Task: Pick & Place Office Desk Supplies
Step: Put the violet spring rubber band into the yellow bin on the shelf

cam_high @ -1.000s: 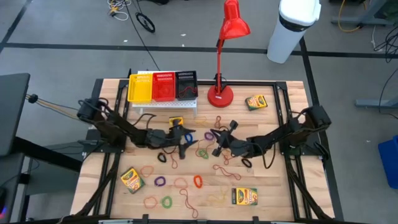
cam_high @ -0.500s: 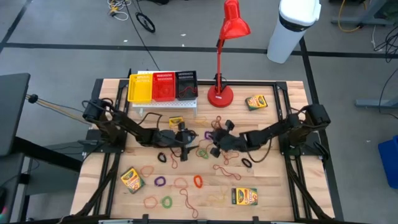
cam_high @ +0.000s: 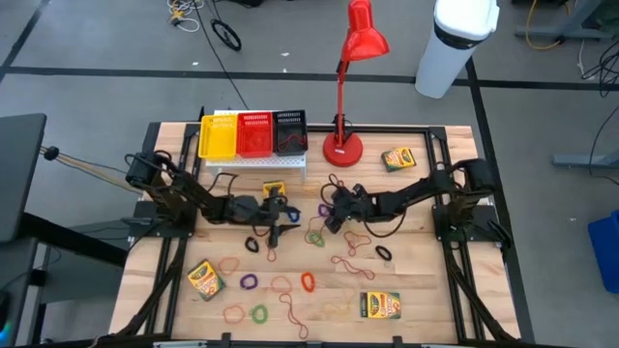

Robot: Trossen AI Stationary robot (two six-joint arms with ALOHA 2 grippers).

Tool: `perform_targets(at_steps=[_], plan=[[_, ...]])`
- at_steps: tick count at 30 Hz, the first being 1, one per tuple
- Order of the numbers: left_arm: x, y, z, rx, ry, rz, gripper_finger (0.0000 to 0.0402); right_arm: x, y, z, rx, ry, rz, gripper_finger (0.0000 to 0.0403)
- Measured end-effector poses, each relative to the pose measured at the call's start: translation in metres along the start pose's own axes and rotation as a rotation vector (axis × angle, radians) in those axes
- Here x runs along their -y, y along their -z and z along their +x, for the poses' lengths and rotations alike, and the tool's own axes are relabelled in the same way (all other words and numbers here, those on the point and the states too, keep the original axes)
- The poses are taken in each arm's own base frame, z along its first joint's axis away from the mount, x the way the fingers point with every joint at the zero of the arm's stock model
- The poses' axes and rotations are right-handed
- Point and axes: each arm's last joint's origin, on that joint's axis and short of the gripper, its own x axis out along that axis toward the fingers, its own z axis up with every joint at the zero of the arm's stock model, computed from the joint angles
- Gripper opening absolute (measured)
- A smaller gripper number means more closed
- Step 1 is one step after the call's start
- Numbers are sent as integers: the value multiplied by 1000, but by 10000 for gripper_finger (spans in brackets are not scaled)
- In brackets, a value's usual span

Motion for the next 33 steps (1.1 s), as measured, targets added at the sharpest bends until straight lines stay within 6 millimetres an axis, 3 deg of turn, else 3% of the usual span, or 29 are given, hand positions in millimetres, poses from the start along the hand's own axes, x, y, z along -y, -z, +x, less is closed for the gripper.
perform_targets(at_steps=[6,14,21,28,33], plan=[[-1,0,1,-6,-6,-5,205,-3,0,10,-3,5,-28,129],[-4,1,1,-14,-83,-59,205,-4,-2,9,42,19,-89,15],[-13,2,2,-14,-113,-189,227,-20,-5,-9,161,59,-188,53],[-17,0,3,6,-94,-265,260,-55,-5,-31,381,17,-398,16],[-16,-1,3,21,-64,-270,263,-71,-2,-44,481,25,-500,26]])
